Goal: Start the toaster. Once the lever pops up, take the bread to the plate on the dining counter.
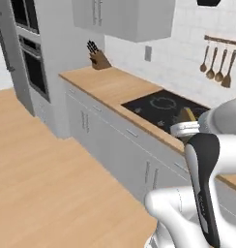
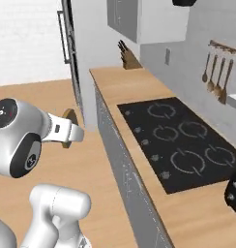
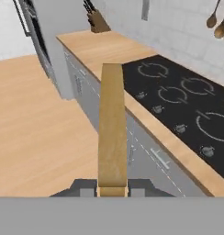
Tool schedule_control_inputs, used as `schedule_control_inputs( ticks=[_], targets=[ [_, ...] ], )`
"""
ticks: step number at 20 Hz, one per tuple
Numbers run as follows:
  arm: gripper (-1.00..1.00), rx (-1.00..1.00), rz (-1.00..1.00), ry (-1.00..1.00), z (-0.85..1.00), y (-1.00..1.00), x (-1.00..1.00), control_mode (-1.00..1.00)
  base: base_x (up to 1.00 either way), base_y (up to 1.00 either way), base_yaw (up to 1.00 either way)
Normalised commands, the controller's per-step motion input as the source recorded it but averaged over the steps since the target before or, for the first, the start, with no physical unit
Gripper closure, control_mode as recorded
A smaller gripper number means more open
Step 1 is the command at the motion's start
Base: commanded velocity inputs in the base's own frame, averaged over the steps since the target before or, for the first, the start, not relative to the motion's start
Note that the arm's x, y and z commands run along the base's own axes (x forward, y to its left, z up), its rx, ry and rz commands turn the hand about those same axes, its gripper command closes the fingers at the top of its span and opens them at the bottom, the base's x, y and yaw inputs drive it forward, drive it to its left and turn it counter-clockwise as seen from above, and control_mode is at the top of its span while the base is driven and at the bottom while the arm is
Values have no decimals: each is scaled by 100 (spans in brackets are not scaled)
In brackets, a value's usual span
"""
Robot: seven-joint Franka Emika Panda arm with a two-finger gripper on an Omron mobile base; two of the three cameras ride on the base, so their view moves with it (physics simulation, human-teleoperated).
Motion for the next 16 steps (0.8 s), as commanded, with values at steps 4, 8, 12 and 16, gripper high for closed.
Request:
schedule_control_inputs(
  ticks=[4,8,12,16],
  targets=[
    [100,0,0,0,0,0,0,100,-10,0,100],
    [100,0,0,0,0,0,0,100,-3,0,100],
    [100,0,0,0,0,0,0,100,0,-3,98],
    [100,0,0,0,0,0,0,100,0,-18,97]
  ],
)
